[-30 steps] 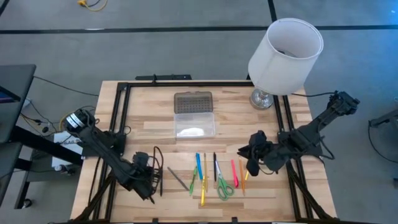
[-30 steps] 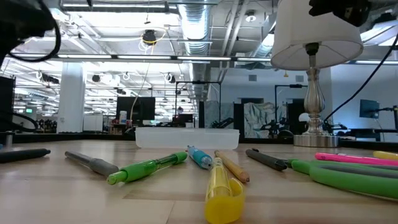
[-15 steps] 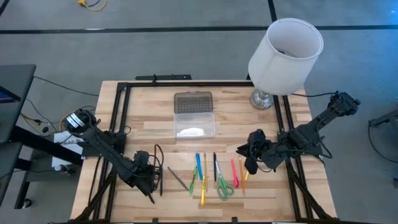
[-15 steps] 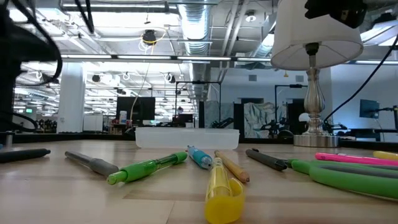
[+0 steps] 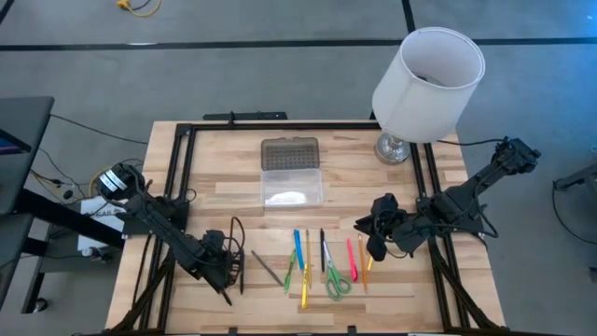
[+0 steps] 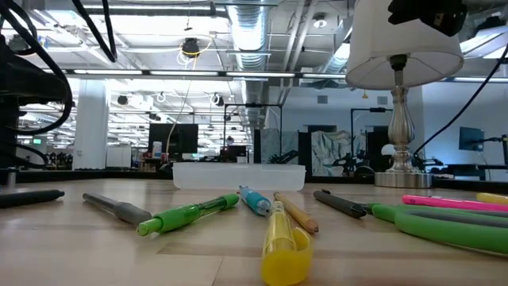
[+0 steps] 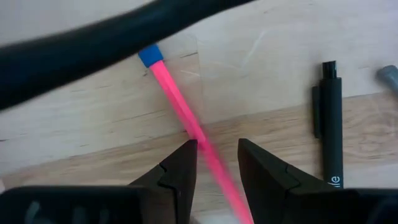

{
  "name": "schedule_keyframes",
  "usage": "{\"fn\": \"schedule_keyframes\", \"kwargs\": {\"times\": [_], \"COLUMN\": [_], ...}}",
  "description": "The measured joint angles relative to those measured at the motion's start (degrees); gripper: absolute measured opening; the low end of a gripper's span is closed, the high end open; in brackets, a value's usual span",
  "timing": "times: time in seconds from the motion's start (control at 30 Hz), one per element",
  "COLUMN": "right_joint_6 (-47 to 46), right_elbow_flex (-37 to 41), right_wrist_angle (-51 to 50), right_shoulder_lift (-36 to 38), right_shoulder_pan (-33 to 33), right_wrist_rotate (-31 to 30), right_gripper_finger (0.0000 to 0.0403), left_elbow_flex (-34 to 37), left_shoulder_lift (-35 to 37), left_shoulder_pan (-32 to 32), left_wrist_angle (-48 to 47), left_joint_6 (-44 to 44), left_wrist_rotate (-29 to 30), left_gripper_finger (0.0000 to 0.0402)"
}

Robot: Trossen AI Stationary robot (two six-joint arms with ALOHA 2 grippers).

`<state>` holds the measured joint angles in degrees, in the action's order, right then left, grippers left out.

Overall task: Pick & place school supplies into a supply box
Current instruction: Put the pink pencil into the supply box

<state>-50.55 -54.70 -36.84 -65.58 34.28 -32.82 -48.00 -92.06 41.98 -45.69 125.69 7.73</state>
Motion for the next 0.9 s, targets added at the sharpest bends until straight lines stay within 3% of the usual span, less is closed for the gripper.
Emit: {"fn": "schedule_keyframes", "kwargs": {"times": [0.37,0.63,0.9], "right_joint_6": [0.00,0.03,0.18], "right_elbow_flex": [0.00,0.00,0.00], "right_wrist_angle": [-0.02,-0.11,-0.60], "right_shoulder_lift": [0.00,0.00,-0.02], "right_shoulder_pan": [-1.44,-1.44,-1.44], "right_wrist_rotate": [0.42,1.25,1.26], "right_gripper_finger": [0.0063,0.0063,0.0063], "left_elbow_flex": [1.86,3.94,4.07], "left_shoulder_lift": [0.23,0.40,0.34], "left_shoulder_pan": [-0.26,-0.54,-3.53], "left_wrist_angle": [1.52,3.43,3.46], "left_joint_6": [0.53,-1.57,-12.39], "left_wrist_rotate": [-4.05,-2.31,-1.94], "left_gripper_finger": [0.0113,0.0111,0.0052]}}
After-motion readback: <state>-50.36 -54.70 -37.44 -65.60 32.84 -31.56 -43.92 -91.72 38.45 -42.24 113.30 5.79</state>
